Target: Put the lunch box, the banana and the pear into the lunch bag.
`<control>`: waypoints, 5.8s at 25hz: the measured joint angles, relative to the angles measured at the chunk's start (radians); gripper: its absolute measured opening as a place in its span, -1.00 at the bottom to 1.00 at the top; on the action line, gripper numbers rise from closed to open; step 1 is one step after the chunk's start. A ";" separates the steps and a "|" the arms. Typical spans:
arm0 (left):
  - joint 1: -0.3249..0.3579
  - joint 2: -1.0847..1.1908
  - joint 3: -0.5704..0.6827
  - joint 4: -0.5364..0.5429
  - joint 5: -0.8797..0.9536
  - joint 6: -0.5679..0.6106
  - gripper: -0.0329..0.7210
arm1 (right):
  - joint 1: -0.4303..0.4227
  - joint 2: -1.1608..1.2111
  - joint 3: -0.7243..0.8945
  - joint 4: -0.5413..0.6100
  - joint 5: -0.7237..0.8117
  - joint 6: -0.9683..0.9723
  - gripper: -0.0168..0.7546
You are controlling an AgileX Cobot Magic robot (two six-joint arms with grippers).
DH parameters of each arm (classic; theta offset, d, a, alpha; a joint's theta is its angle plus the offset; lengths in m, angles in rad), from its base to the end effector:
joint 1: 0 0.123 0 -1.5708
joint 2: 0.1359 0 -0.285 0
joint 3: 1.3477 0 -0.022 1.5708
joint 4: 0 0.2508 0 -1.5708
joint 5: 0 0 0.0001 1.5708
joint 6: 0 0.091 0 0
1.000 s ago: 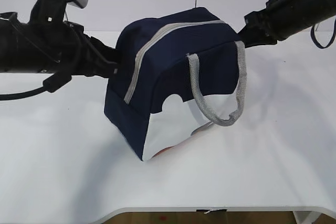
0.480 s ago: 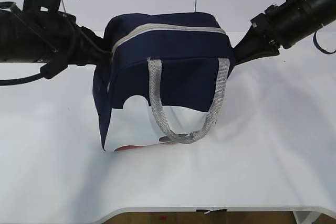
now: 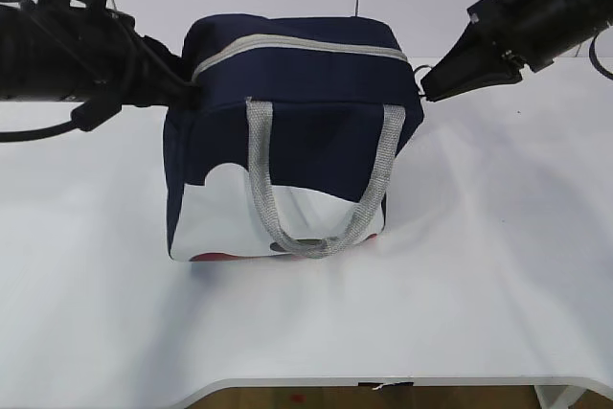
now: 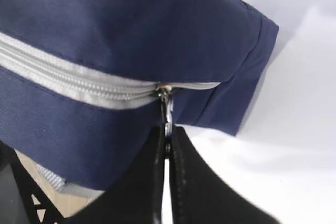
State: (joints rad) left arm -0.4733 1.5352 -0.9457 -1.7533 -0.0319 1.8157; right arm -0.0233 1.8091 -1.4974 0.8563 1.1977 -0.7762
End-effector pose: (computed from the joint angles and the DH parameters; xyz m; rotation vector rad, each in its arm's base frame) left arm 0.3025 -0.1518 0.2609 0.5334 2.0166 -0.2181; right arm 0.3749 0.0553 0.2924 -0.6091 2.4621 0.9399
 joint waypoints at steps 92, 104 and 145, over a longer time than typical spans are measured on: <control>-0.251 0.152 -0.321 1.400 0.409 -0.369 0.11 | 0.052 -0.016 0.052 0.168 -0.003 -0.080 -0.94; -0.251 0.169 -0.321 1.409 0.328 -0.369 -0.08 | 0.052 -0.016 0.052 0.168 -0.011 -0.080 -0.94; -0.251 0.177 -0.321 1.364 0.245 -0.372 -0.85 | -0.012 -0.016 0.052 0.045 0.007 -0.039 -0.94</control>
State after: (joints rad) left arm -0.7238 1.7125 -1.2669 -0.3891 0.2135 1.4437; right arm -0.0350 1.7929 -1.4455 0.9011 1.2051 -0.8155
